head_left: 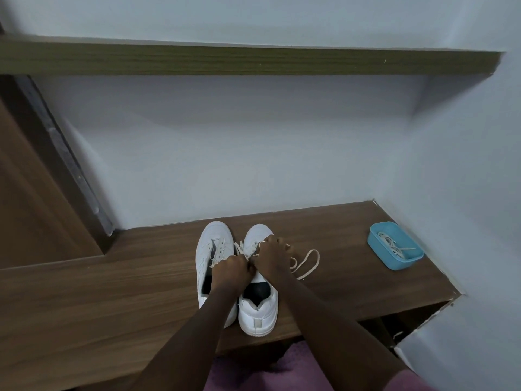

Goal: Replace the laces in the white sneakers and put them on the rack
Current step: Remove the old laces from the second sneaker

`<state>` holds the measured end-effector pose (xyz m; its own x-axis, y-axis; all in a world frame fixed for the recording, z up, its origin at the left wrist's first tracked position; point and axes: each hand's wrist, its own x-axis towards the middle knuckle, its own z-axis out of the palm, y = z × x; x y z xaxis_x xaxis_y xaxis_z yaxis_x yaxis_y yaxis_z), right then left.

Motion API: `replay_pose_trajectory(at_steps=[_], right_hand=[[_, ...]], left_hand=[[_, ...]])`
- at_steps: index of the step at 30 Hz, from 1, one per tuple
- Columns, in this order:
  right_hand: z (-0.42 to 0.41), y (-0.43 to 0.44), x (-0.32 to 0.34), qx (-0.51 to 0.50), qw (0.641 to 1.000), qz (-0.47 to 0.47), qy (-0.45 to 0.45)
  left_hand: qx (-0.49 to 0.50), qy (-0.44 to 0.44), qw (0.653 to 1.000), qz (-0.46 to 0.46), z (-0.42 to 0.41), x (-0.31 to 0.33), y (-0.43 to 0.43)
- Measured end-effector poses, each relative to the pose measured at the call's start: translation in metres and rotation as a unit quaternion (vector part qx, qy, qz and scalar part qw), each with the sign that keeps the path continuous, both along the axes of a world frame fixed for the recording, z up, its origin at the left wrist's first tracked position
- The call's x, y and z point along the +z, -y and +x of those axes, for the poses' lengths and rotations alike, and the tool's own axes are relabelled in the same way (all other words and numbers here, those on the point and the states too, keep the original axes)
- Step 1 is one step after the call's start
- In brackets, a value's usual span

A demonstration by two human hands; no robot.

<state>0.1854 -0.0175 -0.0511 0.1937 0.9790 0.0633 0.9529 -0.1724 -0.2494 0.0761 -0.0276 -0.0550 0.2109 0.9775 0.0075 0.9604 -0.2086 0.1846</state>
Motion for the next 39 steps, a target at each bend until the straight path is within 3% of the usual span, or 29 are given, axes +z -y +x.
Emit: replay_pose_trajectory(at_steps=[5,10,16,19,24,26,30,33,35,39], right_hand=[[0.001,0.002,0.002,0.002,0.999,0.030,0.033],[0.021,0.006,0.006,-0.152,0.980,0.051,-0.118],[0.048,0.015,0.001,-0.270,0.942,0.035,-0.194],[0.033,0.015,-0.002,-0.217,0.964,0.056,-0.147],[-0.004,0.011,0.001,-0.014,0.997,0.043,-0.061],[-0.013,0.011,0.000,0.012,0.999,0.050,-0.002],[-0.013,0.008,-0.001,0.011,0.998,0.049,0.027],[-0.009,0.012,0.001,-0.034,0.996,0.073,-0.032],[-0.003,0.013,0.003,-0.078,0.984,0.100,-0.129],[0.022,0.008,0.008,-0.298,0.889,0.132,-0.321]], left_hand=[[-0.021,-0.029,0.999,0.012,0.003,0.001,0.002],[-0.023,-0.064,0.998,0.008,0.004,0.003,0.001],[-0.011,-0.054,0.998,0.004,0.005,0.003,0.002],[-0.009,-0.053,0.999,0.008,0.005,0.003,0.002],[-0.005,-0.023,1.000,0.002,0.003,0.004,0.003],[-0.009,-0.025,1.000,0.000,0.002,0.004,0.003],[-0.012,-0.028,1.000,0.001,0.002,0.004,0.003],[-0.009,-0.030,0.999,0.007,0.002,0.004,0.003],[-0.005,-0.030,0.999,0.010,0.003,0.004,0.003],[-0.006,-0.034,0.999,0.014,0.003,0.004,0.004]])
